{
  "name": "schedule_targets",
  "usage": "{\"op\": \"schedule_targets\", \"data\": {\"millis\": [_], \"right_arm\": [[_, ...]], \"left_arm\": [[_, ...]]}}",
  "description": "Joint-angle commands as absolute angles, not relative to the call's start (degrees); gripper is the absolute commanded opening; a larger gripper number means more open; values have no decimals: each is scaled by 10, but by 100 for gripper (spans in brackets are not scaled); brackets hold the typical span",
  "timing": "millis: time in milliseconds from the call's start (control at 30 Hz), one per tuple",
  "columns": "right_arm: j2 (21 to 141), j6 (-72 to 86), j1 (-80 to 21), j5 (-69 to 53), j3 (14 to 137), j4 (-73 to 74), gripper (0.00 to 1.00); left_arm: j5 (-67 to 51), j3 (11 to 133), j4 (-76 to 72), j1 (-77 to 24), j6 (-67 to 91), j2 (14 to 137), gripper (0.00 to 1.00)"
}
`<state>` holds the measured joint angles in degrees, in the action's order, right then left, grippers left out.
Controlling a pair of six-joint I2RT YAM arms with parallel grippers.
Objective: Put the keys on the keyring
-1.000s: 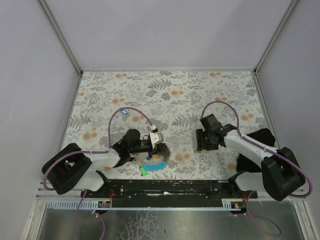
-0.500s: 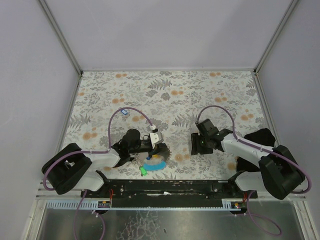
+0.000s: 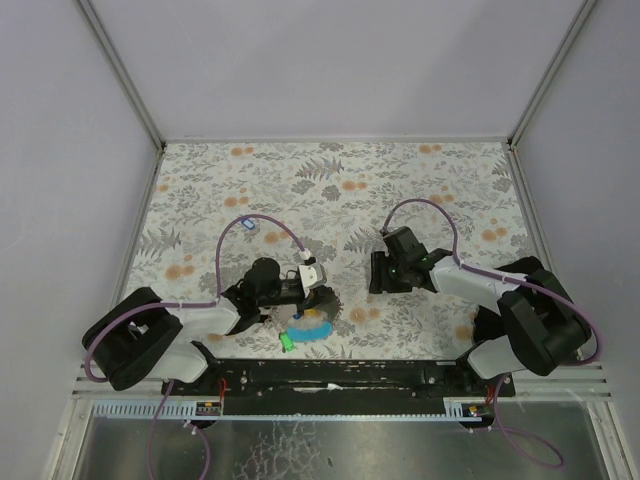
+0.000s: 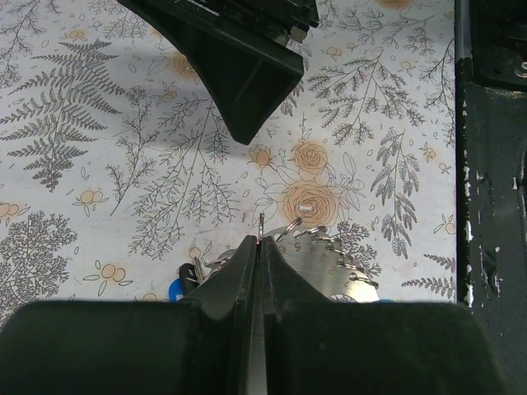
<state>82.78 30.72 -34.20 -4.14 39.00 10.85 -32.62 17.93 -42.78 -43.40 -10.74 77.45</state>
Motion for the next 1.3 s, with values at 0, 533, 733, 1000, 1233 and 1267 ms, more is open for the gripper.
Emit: {"op": "schedule_targets", "data": {"millis": [0,533,733,1000,1233,1267], "right_arm": [[807,262,-348,-55,414,134,57],[838,186,-422,153,486,236,46],[865,170,-444,204,508,237,34],[896,163,-453,212,528,248,25],[917,164,-456,223,540,266,23],[919,164,-457,224,542,268,23]], "left_arm": [[-333,190,-452,-436,-106,762,0],[-316,188,-452,-436,-103,760,0],[-312,190,-451,-436,-102,762,0],[-312,191,-451,-436,-102,764,0],[-314,191,-451,-436,-102,764,0],[-313,191,-451,-436,-102,765,0]]}}
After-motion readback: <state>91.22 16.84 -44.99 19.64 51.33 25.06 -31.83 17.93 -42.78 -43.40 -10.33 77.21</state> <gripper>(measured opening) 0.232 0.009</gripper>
